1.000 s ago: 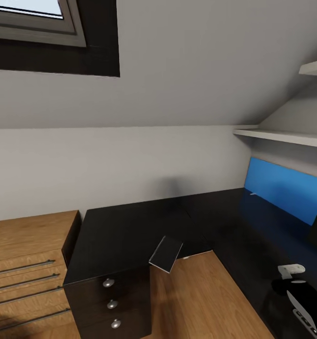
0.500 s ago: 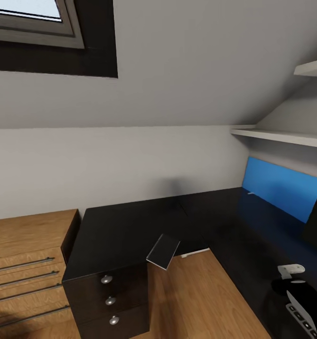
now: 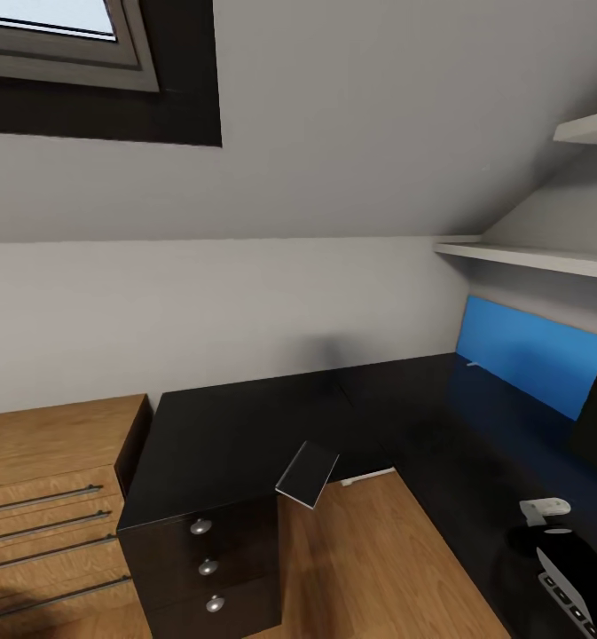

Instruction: In the bedroom, organize the workspace by keeping the computer under the desk, ensuring the monitor is on the desk, placing the keyboard on the desk next to the monitor, placing the mouse on the desk next to the keyboard, moving the folder from the swivel chair onto the desk next to the mouse, stacking the notebook on top of the folder with the pen on top of the notebook, and positioning the swivel chair next to the desk.

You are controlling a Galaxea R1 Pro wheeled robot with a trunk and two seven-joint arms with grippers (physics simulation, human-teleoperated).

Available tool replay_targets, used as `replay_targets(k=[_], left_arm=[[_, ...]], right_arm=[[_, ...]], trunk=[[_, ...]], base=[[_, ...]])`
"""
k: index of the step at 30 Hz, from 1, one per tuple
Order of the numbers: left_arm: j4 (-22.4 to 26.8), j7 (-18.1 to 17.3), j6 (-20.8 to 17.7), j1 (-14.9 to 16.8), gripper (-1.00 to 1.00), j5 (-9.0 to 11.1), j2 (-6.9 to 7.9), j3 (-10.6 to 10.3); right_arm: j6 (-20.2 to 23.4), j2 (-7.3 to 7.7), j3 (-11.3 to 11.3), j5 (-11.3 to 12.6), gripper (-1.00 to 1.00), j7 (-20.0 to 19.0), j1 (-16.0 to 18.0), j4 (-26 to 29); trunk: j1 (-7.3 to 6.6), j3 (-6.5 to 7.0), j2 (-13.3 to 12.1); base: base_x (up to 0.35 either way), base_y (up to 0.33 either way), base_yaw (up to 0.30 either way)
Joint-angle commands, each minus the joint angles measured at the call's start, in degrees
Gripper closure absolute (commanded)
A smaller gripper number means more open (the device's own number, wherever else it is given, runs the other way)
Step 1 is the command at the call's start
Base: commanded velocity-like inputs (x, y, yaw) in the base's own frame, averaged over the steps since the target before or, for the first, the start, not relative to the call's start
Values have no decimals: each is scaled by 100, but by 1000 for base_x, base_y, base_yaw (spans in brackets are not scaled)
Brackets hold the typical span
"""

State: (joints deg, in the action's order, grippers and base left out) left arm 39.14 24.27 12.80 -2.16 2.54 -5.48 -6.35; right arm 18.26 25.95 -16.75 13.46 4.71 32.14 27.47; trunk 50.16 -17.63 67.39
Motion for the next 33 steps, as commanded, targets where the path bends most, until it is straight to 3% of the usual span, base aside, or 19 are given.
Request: replay_targets(k=[1,14,19,21,26,29,33], left_arm=[[6,34,12,2,-100,27,3,-24],[6,34,12,1,-100,27,3,-24],[6,34,12,0,-100,33,3,-24],[6,34,12,1,-100,35,3,-24],[6,34,12,3,-100,36,3,-24],[6,34,12,5,-100,36,3,-24],[6,34,12,4,-100,34,3,-24]], right_arm=[[29,7,-47,60,-100,47,3,13],[-17,-11,-41,68,-100,42,3,79],[-43,-11,-20,97,-100,29,3,581],[5,-59,-8,402,-100,43,-5,1308],[76,-326,0,1274,-100,67,-16,1861],[84,-467,1,1594,-100,81,-24,2088],[82,-641,-2,1761,-100,201,-36,2280]], trunk=[[1,-6,4],[1,-6,4],[1,-6,4],[1,-6,4],[1,-6,4],[1,-6,4],[1,-6,4]], base=[[0,0,0],[0,0,0],[0,0,0],[0,0,0],[0,0,0],[0,0,3],[0,0,80]])
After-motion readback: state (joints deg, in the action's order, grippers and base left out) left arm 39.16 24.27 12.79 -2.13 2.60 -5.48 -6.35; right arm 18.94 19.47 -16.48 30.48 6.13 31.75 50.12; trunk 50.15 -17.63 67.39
